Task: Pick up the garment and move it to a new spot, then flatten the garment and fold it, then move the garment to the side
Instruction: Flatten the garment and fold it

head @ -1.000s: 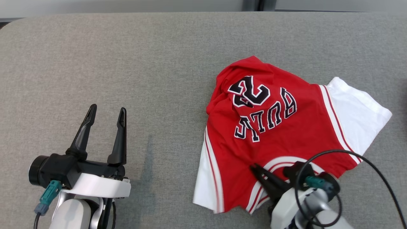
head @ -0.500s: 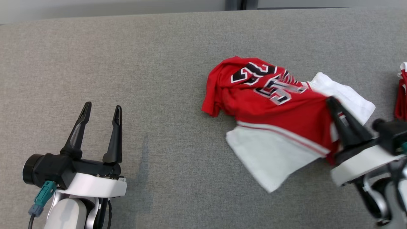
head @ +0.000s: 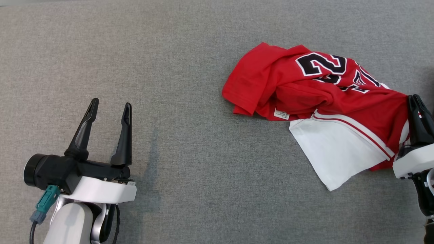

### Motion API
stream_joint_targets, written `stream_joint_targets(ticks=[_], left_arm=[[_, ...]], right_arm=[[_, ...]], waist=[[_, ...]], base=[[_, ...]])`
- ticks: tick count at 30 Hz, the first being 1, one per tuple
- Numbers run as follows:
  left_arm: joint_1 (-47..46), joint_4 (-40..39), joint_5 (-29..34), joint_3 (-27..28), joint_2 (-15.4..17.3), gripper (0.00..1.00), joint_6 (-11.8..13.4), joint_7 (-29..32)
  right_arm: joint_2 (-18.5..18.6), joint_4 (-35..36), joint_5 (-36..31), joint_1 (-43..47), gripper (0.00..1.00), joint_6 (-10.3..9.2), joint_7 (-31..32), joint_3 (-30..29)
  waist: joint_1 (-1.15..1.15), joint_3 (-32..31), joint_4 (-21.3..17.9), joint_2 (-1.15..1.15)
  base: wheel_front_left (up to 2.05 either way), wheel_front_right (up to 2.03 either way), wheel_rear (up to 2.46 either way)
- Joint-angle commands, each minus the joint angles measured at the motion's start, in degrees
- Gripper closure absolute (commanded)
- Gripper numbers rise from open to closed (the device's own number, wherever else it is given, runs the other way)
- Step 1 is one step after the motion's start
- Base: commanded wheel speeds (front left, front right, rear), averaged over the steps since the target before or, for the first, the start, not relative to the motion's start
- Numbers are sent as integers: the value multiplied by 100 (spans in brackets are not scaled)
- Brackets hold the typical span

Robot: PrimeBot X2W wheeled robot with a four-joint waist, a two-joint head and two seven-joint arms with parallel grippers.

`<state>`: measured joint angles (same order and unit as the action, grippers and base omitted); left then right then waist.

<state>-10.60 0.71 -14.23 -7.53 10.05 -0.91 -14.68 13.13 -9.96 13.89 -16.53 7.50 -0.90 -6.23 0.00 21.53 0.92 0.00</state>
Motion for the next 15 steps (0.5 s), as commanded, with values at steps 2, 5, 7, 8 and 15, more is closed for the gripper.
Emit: stream_joint_targets(ticks=[2, 5, 7, 8, 15], left_arm=[[-116, 30, -45, -15, 19, 0, -10, -17], [-154, 51, -51, -25, 27, 0, -21, -22], [-149, 64, -47, -29, 33, 0, -17, -26], [-142, 69, -48, -34, 33, 0, -14, -27], [29, 75, -58, -10, 88, 0, 42, -35]], right_arm=[[19, -372, 83, -196, 100, 0, -214, 46], [0, -667, 134, -321, 100, 0, -413, 151], [-19, -749, 158, -364, 0, 0, -538, 227], [-33, -763, 170, -371, 0, 0, -599, 241], [-247, -50, 2, -83, 0, 0, -1016, 335]], waist=[[0, 44, 37, 0], [0, 45, 42, 0], [0, 27, 34, 0], [0, 14, 31, 0], [0, -200, -63, 0]], base=[[0, 0, 0], [0, 0, 0], [0, 0, 0], [0, 0, 0], [0, 0, 0]])
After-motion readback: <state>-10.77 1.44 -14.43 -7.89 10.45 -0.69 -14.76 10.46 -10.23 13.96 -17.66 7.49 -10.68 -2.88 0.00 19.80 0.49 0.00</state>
